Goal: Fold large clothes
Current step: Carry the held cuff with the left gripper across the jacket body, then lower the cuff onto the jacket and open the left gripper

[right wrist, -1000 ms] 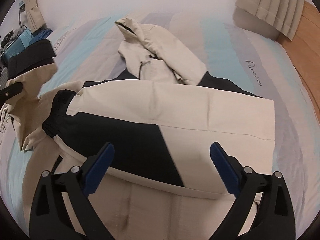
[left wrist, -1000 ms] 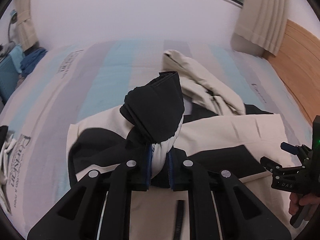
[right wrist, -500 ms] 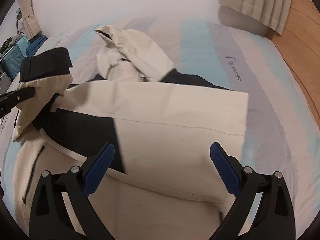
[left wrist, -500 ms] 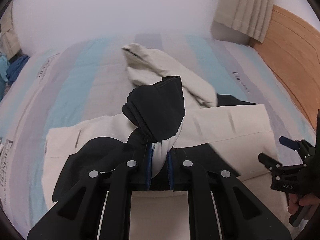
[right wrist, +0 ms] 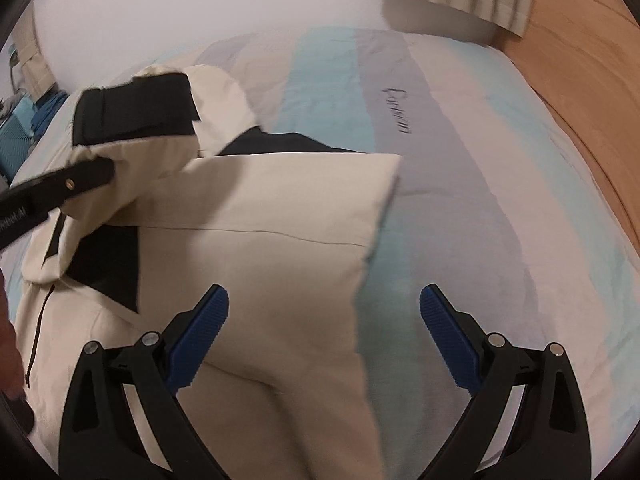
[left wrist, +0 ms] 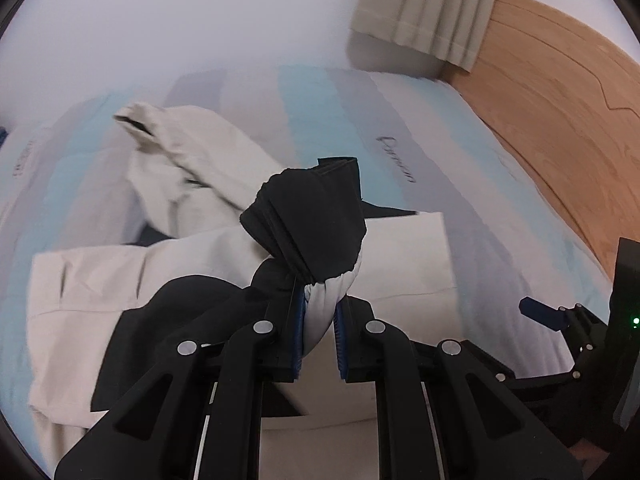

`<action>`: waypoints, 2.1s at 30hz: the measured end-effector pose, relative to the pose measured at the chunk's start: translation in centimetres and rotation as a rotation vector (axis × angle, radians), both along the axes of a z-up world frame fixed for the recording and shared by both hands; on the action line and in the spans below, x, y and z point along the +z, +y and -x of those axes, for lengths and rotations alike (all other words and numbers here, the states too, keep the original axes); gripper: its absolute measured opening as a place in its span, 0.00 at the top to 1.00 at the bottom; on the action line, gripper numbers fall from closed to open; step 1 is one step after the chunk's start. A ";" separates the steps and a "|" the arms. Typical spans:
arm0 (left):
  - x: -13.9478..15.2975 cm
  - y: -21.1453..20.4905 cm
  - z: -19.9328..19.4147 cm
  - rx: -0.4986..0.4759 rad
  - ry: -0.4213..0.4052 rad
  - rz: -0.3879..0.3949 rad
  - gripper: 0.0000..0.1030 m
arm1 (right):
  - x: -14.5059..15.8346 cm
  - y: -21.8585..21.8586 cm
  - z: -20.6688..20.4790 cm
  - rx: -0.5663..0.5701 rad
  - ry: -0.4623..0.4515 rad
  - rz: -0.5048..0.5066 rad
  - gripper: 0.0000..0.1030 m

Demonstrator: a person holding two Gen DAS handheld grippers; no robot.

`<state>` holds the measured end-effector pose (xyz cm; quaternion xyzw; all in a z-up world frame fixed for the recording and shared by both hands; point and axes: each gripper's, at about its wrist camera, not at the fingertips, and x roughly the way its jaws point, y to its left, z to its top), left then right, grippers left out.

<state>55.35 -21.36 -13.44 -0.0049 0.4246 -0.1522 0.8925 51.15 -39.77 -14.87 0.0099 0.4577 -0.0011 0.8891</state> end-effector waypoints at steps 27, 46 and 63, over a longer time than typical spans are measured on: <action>-4.2 -8.4 -0.6 -0.067 0.016 -0.101 0.85 | -3.1 -6.9 2.0 -0.088 0.054 -0.026 0.10; -4.3 -10.4 0.9 -0.113 0.055 0.069 0.37 | -3.3 -7.6 4.0 -0.096 0.063 -0.018 0.10; -9.2 -13.1 -0.9 -0.129 0.225 -0.012 0.31 | -2.9 -10.4 5.5 -0.129 0.058 -0.002 0.10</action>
